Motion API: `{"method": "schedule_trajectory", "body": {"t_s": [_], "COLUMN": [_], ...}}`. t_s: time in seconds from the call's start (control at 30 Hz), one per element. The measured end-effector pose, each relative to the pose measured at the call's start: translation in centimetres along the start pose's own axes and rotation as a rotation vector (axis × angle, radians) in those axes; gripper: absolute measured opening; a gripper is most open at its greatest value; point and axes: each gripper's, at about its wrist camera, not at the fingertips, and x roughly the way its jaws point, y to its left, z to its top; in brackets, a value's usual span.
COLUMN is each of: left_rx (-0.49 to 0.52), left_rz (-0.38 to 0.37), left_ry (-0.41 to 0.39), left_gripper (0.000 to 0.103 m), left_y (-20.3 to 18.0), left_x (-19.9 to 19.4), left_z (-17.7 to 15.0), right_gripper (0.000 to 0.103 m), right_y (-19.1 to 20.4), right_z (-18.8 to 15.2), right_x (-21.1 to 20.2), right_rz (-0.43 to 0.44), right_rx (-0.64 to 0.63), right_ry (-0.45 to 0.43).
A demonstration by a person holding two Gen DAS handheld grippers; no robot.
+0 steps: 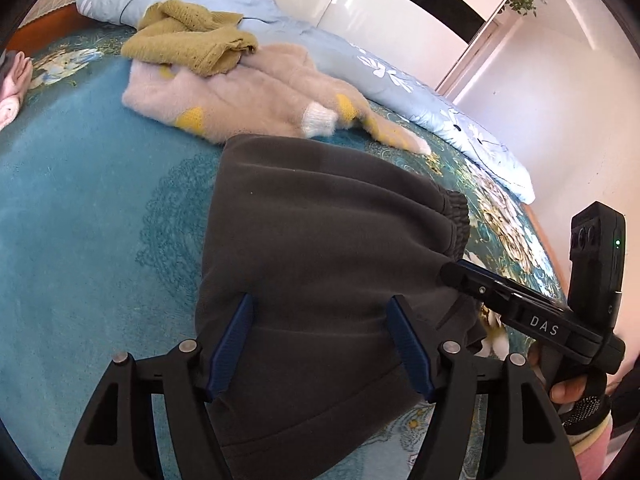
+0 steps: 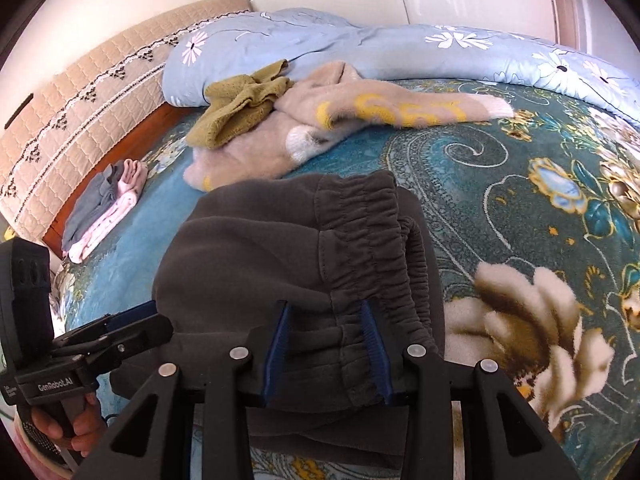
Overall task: Fold clothes
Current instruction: 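Grasp the folded sweatpants with the left tool while the right tool holds the waistband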
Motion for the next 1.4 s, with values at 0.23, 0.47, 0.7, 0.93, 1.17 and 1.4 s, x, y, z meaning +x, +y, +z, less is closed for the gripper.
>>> {"method": "schedule_trajectory", "body": {"t_s": [0.23, 0.47, 0.7, 0.93, 1.17, 1.4], "left_rx": [-0.084, -0.251, -0.291, -0.304, -0.298, -0.283], "left_rz": [-0.04, -0.066, -0.102, -0.157, -0.187, -0.235], "left_ry": [-0.049, -0.051, 0.039, 0.06, 0.062, 0.065], "left_gripper": [0.07, 0.07, 0.07, 0.071, 0.071, 0.071], "left_y": [2.1, 6.5, 6.7, 6.4, 6.2, 6.1], "left_x": [-2.6, -3.5, -0.6, 0.5, 0.9, 1.2], "left_z": [0.1, 0.2, -0.2, 0.6, 0.7, 0.8], "right_gripper": [0.041, 0.066, 0.082, 0.095, 0.096, 0.071], "right_y": [-2.2, -7.9, -10.9, -9.2, -8.2, -9.3], "right_z": [-0.2, -1.2, -2.1, -0.9, -0.6, -1.3], "right_x": [-2.6, -2.3, 0.6, 1.6, 2.2, 1.9], "right_rz": [0.11, 0.137, 0.412, 0.391, 0.396, 0.551], "right_rx": [0.124, 0.356, 0.589, 0.516, 0.442, 0.514], "right_ry": [-0.089, -0.083, -0.025, -0.005, 0.028, 0.016]}}
